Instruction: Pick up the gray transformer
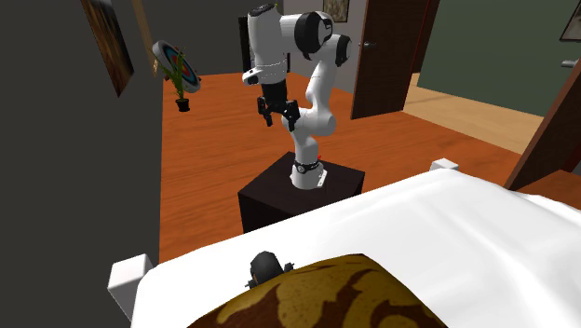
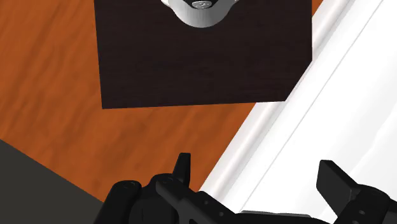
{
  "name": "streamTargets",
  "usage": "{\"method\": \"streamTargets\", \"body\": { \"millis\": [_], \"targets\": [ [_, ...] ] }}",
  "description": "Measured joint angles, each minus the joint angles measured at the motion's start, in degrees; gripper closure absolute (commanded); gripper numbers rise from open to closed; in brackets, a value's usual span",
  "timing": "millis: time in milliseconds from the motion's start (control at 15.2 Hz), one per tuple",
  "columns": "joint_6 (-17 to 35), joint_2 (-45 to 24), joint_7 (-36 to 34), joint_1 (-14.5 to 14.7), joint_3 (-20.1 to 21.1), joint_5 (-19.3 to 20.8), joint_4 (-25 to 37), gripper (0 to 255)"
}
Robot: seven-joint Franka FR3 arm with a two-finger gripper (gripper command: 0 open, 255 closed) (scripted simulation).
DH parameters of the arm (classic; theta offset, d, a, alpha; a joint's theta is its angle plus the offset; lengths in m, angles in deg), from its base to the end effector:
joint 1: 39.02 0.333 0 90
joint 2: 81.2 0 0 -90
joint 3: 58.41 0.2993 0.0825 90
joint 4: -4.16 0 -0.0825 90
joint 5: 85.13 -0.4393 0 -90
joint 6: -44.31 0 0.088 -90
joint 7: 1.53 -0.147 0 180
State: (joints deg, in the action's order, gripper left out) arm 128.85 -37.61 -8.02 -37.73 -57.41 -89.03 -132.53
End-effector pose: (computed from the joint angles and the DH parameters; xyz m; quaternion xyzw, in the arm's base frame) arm 0.3610 0.0253 0.5070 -0.9961 0.0387 0.0765 0.0224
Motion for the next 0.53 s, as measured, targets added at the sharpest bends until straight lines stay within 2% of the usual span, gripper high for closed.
{"method": "streamTargets", "body": {
  "millis": [132,528],
  "targets": [
    [0.9,-0.8,0.7,0.2,-0.1,0.2,-0.1,0],
    [9.8,-11.9,7.6,2.5,-0.2,1.6,3.8,0]
  ]
}}
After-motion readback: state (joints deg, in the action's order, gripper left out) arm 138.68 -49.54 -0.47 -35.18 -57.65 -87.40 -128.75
